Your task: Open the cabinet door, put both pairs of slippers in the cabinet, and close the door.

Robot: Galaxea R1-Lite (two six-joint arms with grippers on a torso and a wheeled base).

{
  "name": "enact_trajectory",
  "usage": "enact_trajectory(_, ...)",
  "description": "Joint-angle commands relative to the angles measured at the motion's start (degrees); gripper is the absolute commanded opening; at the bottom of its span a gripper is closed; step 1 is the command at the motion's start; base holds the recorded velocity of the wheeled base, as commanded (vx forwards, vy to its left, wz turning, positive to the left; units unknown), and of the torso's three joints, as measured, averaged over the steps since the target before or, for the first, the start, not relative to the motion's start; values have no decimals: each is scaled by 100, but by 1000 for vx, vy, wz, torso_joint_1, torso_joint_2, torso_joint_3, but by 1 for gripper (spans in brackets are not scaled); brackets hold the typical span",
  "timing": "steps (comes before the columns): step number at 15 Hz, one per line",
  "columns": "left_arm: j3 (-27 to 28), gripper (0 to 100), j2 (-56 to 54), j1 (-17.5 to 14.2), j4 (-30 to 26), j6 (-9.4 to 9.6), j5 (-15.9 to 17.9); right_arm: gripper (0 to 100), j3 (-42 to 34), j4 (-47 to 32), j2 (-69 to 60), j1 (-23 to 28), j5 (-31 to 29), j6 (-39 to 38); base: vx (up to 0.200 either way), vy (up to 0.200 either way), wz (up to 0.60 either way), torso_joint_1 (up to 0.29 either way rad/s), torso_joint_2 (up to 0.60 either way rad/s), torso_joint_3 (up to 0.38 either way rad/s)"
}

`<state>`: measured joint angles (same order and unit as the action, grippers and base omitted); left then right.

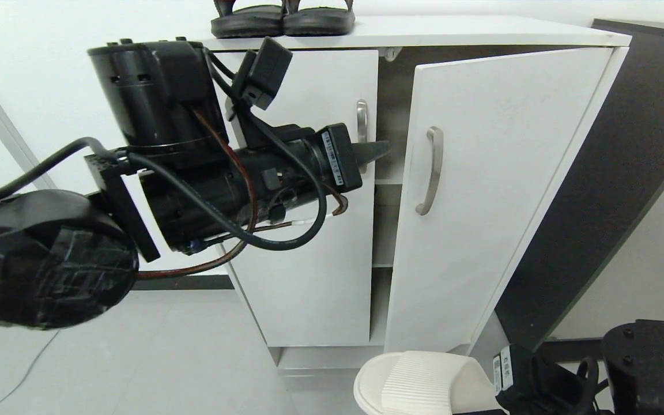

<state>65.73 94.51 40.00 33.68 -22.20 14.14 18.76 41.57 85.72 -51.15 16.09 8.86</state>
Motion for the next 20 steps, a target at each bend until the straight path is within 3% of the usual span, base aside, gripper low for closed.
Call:
enact_trajectory(1,379,0,471,-18,-2,-13,1,0,-30,0,6,-18,8,1,0,0,0,0,0,0)
enact_trajectory(6,1021,0,1060,-176,7,-65,27,0,-57,0,32,-26,8,81,0,0,0,0,0,0)
enact_trajectory(9,1056,0,1219,-176,279,-92,168,0,-74,0,94,-35,8,89,0,0,0,0,0,0)
enact_trajectory(11,1073,0,1227,-176,314,-241,159,0,-74,0,102,-62,8,81,0,0,0,0,0,0)
enact_trajectory(15,1065,0,1254,-168,332,-276,133,0,-83,0,111,-141,8,81,-200,0,0,2,2,4)
enact_trajectory(16,1021,0,1245,-89,358,-276,142,0,-101,0,111,-149,8,81,-200,0,0,-2,7,2)
enact_trajectory(20,783,0,1254,773,798,-267,133,0,-136,0,111,-211,17,81,-200,0,0,0,4,2)
